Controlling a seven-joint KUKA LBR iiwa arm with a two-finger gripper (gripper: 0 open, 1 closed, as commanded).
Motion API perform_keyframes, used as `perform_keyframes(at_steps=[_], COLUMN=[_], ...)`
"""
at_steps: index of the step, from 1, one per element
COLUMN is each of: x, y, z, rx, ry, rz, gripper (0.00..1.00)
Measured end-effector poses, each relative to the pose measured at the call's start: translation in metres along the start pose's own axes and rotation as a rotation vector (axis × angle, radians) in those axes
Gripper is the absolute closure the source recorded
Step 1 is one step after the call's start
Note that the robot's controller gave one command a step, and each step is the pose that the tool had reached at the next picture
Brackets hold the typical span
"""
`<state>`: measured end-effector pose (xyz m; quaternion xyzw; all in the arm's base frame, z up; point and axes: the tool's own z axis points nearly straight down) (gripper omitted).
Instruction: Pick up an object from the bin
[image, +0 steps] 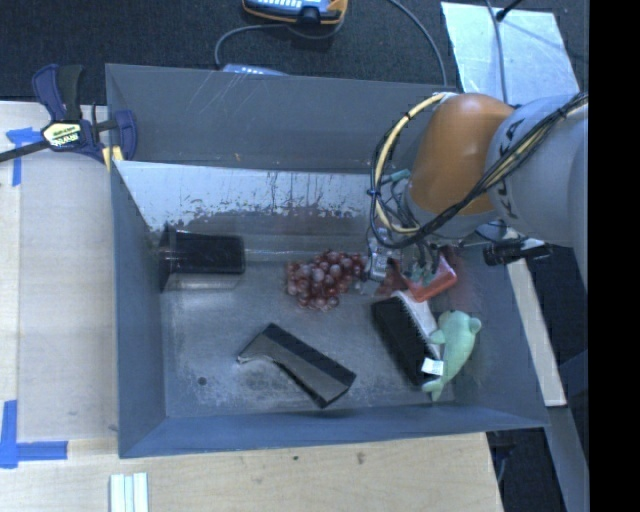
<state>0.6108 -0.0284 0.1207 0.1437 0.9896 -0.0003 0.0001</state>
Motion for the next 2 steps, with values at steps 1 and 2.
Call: perform_keyframes(at_steps=[1,2], x=[-0.006,-0.011], y=[-0.012,-0.009], z=[-0.062,-0.095], rx=[0.000,-0.002], ry=[-0.005,-0.014], rz=[-0.047,-0.057], gripper=[1.00,1.00])
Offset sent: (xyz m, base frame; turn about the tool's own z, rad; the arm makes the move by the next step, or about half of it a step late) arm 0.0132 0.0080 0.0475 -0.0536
